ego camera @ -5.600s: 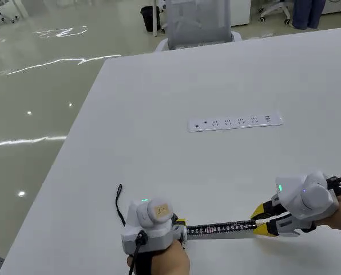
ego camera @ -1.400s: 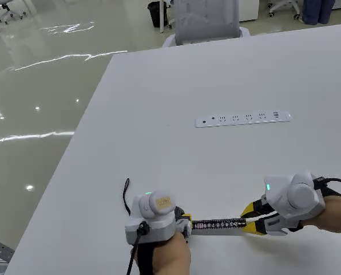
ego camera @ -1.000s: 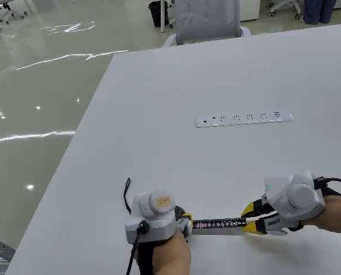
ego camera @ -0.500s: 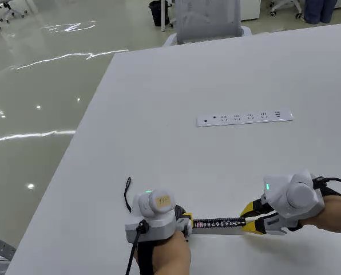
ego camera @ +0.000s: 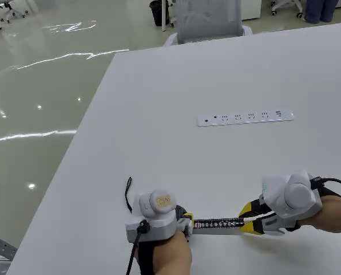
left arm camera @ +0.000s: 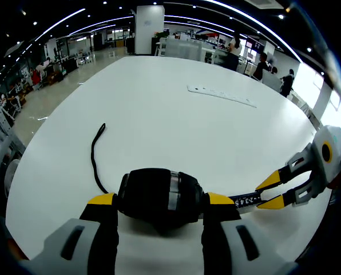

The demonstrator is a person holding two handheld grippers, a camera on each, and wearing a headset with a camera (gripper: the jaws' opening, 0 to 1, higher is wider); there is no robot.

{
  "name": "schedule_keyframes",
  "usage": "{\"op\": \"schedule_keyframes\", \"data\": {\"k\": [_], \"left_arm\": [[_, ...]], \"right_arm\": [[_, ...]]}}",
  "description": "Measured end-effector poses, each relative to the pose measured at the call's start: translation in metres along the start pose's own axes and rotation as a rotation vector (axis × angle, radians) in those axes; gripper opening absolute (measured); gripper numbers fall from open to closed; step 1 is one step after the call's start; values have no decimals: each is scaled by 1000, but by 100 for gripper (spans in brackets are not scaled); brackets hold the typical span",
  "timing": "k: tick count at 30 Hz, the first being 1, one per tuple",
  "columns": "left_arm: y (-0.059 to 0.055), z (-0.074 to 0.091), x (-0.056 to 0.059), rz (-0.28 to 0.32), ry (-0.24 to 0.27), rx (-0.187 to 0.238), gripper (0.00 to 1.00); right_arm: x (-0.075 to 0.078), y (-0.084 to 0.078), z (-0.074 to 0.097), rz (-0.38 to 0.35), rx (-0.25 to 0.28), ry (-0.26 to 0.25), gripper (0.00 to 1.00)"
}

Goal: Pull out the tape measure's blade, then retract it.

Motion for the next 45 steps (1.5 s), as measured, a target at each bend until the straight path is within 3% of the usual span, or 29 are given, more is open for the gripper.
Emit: {"op": "schedule_keyframes", "data": {"k": [45], "left_arm": [[1, 0, -2, 16, -13, -2, 54]], "right_arm": [[3, 9, -13, 7, 9, 2, 13]]}}
Point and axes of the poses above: the centre of the closed fingertips' face, and the gripper's own axes: z roughly backward along the fingers, x roughly to its right, y roughly out of its top, the point moved 9 cm from there along z, roughly backward along the fingers, and after that the axes turned 6 degrees about z, right-handed, at the moved point
